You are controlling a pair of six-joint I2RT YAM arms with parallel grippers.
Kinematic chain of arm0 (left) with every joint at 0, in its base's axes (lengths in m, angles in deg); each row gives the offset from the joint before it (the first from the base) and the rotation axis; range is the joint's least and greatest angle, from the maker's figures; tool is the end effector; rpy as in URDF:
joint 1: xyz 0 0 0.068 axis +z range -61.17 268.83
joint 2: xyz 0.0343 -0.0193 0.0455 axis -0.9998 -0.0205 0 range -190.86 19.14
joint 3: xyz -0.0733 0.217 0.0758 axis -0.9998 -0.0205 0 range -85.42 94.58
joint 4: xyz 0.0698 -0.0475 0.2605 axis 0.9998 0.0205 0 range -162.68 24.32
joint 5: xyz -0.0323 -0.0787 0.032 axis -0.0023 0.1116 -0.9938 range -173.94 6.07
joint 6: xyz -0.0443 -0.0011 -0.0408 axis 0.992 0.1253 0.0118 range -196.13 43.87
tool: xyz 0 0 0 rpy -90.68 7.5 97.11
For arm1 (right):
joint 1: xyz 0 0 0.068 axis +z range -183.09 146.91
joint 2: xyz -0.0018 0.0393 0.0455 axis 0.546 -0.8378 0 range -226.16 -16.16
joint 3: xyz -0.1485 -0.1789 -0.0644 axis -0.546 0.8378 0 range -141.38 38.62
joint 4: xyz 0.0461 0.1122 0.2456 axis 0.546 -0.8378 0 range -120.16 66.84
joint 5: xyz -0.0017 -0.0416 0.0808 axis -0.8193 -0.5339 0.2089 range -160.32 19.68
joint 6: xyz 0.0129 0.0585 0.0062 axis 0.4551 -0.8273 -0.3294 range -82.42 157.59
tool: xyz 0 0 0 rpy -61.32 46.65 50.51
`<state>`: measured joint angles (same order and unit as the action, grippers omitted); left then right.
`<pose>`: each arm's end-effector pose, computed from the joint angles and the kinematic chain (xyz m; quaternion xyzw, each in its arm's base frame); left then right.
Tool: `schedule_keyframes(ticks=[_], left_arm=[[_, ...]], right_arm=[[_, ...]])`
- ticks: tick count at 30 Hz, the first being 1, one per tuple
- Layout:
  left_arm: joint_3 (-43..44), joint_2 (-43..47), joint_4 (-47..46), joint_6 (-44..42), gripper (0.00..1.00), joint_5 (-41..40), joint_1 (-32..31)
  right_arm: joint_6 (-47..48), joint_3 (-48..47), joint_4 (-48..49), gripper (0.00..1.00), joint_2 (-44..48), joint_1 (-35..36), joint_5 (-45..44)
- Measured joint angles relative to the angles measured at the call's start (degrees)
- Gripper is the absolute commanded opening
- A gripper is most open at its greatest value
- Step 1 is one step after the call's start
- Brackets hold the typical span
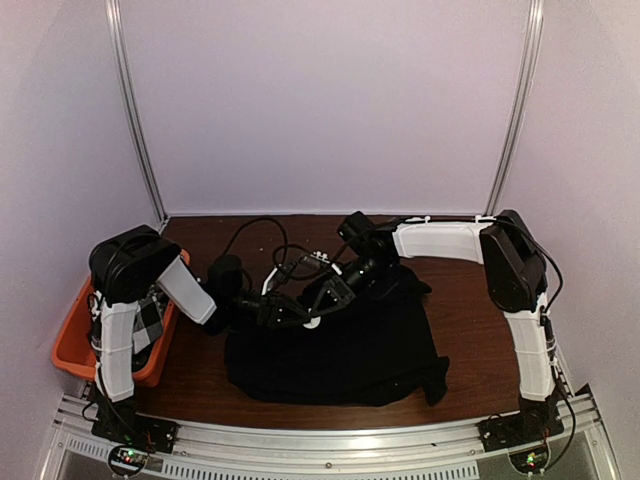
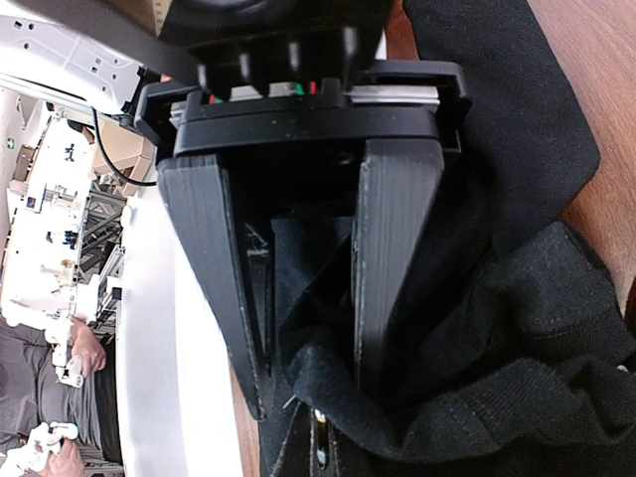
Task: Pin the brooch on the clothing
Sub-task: Cross the brooch on the flattened clothing.
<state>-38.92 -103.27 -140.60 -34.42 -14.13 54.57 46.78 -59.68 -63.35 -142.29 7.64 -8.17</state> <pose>0.2686 -0.2336 0.0605 0.3344 0.6420 -0.6715 0.1583 0.3138 0.3223 0.1449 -0.4441 0.7207 0.5320 0.0195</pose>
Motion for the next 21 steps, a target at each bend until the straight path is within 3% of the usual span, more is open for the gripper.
schedule_keyframes(ticks=[11, 21], left_arm=[[0.28, -6.51, -7.37, 15.02, 0.26, 1.97, -0.59], [0.26, -6.54, -7.56, 17.88, 0.47, 2.01, -0.68]], right_arm=[[0.0, 1.2, 0.46, 0.0, 0.0, 0.0, -0.33], [-0.13, 1.86, 1.42, 0.0, 0.0, 0.0, 0.07]])
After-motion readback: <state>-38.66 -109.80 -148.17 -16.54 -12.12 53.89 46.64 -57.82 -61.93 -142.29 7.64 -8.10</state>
